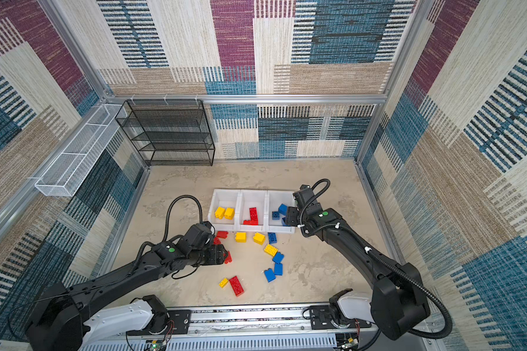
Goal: Sort the legos into containers by color
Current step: Pick up the lego from the center of the table.
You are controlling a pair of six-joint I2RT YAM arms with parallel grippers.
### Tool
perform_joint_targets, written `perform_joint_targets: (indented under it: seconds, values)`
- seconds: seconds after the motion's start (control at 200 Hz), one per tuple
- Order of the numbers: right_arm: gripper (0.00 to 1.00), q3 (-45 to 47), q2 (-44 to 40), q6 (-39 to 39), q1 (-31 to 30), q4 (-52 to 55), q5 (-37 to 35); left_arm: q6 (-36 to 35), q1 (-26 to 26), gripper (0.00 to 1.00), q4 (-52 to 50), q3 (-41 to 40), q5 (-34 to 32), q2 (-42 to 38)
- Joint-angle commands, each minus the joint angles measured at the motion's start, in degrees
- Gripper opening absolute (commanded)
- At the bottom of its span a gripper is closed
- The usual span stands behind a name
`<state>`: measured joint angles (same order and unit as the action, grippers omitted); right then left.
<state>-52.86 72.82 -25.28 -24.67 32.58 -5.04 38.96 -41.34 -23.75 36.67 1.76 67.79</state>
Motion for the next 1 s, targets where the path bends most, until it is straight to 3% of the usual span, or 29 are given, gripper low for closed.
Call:
perform_joint_targets:
  seconds: [0.0, 0.215, 0.731, 0.992]
  values:
    - [0.72, 0.44, -0.9, -1.13, -0.03, -1.37, 1.09, -0.55, -1.45, 0.76, -0.21, 3.05, -2.08, 4.49]
    - [0.73, 1.86, -2.45, -1.19, -0.03, -3.34, 2.18, 0.9, -3.86, 0.71, -7.13, 10.1, -5.72, 13.93]
    - [0.73, 4.82, -2.33, 1.37, -0.04, -6.9, 5.88, 3.12, -5.2, 0.59, -9.82, 15.44, -8.97, 22.9]
    - [0.73, 5.66, -1.99, 1.04, 0.01, -7.79, 6.36, 1.79, -5.67, 0.46, -9.87, 16.51, -9.24, 25.57]
